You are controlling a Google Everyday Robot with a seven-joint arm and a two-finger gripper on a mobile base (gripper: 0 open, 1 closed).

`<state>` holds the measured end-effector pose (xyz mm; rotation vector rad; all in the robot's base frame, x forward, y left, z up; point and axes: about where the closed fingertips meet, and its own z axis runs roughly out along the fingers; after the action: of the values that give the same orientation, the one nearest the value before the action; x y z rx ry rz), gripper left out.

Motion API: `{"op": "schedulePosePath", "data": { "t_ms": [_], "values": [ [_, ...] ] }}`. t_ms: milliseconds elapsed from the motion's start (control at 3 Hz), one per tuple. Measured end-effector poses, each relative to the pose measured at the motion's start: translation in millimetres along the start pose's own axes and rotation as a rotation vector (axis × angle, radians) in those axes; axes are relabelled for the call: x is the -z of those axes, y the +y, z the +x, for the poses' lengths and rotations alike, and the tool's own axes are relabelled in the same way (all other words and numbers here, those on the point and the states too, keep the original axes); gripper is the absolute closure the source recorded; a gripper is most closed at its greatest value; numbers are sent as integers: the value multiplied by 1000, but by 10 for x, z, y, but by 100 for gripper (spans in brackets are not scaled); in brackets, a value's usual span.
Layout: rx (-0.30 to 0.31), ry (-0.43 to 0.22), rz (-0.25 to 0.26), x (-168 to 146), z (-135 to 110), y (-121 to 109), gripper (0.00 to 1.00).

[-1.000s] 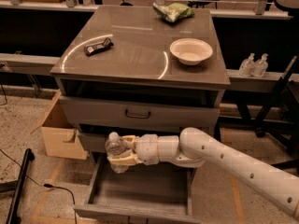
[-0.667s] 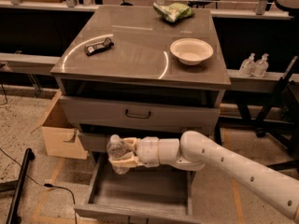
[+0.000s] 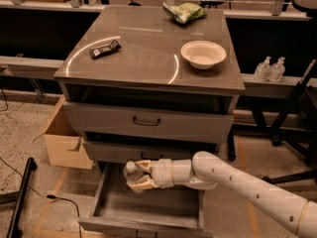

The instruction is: Place water bottle into bottom drawer

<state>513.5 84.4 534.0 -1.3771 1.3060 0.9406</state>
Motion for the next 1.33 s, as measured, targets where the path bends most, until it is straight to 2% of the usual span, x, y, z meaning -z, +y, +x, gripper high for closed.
{"op": "schedulePosePath", "data": {
  "t_ms": [333, 667, 1333],
  "values": [
    [14, 17, -34, -50, 490, 77, 100],
    [13, 13, -20, -114, 840, 161, 100],
    [-11, -1, -16, -171, 995, 223, 100]
  ]
}}
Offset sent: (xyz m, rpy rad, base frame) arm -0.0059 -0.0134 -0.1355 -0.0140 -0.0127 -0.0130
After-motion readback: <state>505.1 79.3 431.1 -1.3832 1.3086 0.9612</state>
